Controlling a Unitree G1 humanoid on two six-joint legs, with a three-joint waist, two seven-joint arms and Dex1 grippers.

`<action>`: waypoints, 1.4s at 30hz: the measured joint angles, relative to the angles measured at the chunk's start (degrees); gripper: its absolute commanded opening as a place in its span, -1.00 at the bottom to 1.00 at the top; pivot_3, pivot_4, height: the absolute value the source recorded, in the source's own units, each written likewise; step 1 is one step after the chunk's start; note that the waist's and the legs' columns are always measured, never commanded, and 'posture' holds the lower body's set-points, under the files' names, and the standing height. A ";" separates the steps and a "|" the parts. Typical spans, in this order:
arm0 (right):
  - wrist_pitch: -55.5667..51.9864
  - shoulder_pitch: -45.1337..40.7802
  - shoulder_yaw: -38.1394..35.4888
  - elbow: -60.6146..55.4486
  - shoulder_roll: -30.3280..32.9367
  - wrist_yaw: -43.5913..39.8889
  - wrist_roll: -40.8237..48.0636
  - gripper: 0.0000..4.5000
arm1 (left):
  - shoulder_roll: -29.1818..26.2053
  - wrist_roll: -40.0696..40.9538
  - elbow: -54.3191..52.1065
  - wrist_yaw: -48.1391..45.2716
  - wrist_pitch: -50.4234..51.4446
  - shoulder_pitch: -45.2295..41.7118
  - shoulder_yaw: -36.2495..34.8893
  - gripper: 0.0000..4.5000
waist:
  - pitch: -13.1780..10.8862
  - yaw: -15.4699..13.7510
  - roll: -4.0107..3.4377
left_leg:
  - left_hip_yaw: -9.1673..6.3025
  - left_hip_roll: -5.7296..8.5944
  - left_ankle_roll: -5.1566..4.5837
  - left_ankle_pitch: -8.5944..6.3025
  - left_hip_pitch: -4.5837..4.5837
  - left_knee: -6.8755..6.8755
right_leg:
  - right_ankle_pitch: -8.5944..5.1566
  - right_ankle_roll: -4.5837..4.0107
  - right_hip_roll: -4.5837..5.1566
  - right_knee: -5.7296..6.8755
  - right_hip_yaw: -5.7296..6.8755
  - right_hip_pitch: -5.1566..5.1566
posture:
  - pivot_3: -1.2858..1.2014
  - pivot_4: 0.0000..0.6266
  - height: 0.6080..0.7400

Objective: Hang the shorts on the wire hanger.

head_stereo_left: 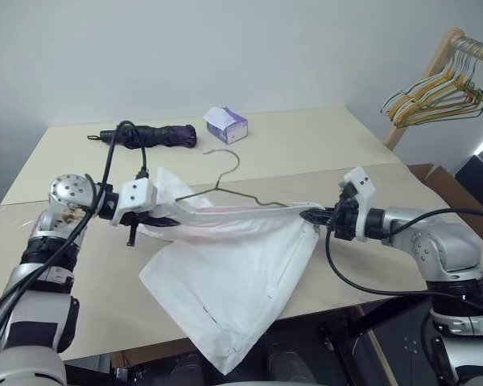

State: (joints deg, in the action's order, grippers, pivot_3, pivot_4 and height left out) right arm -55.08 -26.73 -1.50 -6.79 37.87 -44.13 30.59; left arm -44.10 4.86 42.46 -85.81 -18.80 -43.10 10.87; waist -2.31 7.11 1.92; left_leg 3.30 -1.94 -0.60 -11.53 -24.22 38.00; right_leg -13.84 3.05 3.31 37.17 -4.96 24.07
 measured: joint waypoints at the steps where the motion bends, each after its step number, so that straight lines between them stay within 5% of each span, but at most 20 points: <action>1: 0.05 0.00 0.10 -0.03 0.03 -0.22 0.00 -0.99 | 0.00 -0.77 0.57 0.66 -0.69 -0.31 0.42 -1.00 | 0.00 0.00 0.00 | 0.00 0.00 0.00 0.00 0.00 0.00 | 0.00 0.00 0.00 0.00 0.00 0.00 | -0.05 -1.00 1.00; 16: -0.87 -3.46 7.07 -12.21 -0.26 2.15 -0.23 -0.99 | 4.42 -6.99 5.94 7.48 0.18 -5.33 1.71 -1.00 | 0.00 0.06 0.00 | 0.01 0.02 0.00 0.00 -0.07 0.00 | 0.00 0.01 0.02 -0.01 0.01 0.05 | -0.06 -1.00 1.00; 29: 0.80 -2.50 11.68 -14.12 5.03 -0.25 -4.38 0.89 | 6.08 -5.93 5.72 8.00 3.97 -6.20 -0.73 -1.00 | 0.00 0.08 0.00 | 0.01 0.02 0.00 0.00 -0.07 0.00 | 0.00 0.00 0.02 -0.01 0.02 0.06 | -0.04 -1.00 1.00; 35: 7.11 -9.15 1.97 -8.04 12.79 -9.91 -1.44 0.97 | 5.23 -4.88 4.53 4.06 2.90 -6.65 -0.93 -1.00 | 0.00 -0.03 0.01 | 0.01 0.00 0.00 0.00 0.01 0.01 | -0.01 0.00 0.01 -0.02 0.04 0.00 | -0.05 -1.00 1.00; 42: 20.43 -21.84 17.40 10.51 11.73 -21.01 -15.09 0.97 | 7.57 -4.20 3.16 2.75 2.62 -8.79 -0.96 -1.00 | 0.00 0.80 0.00 | 0.05 -0.01 0.00 0.00 -0.06 0.02 | 0.00 -0.02 0.00 -0.01 0.01 0.10 | -0.04 -1.00 1.00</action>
State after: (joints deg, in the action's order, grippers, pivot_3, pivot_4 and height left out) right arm -34.65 -48.57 15.91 3.72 49.60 -65.14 15.50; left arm -36.53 0.66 45.63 -83.06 -16.18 -51.89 9.91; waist -2.30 7.91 1.91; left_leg 3.35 -1.95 -0.60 -11.53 -24.29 38.02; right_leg -13.84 3.04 3.30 37.16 -4.95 24.17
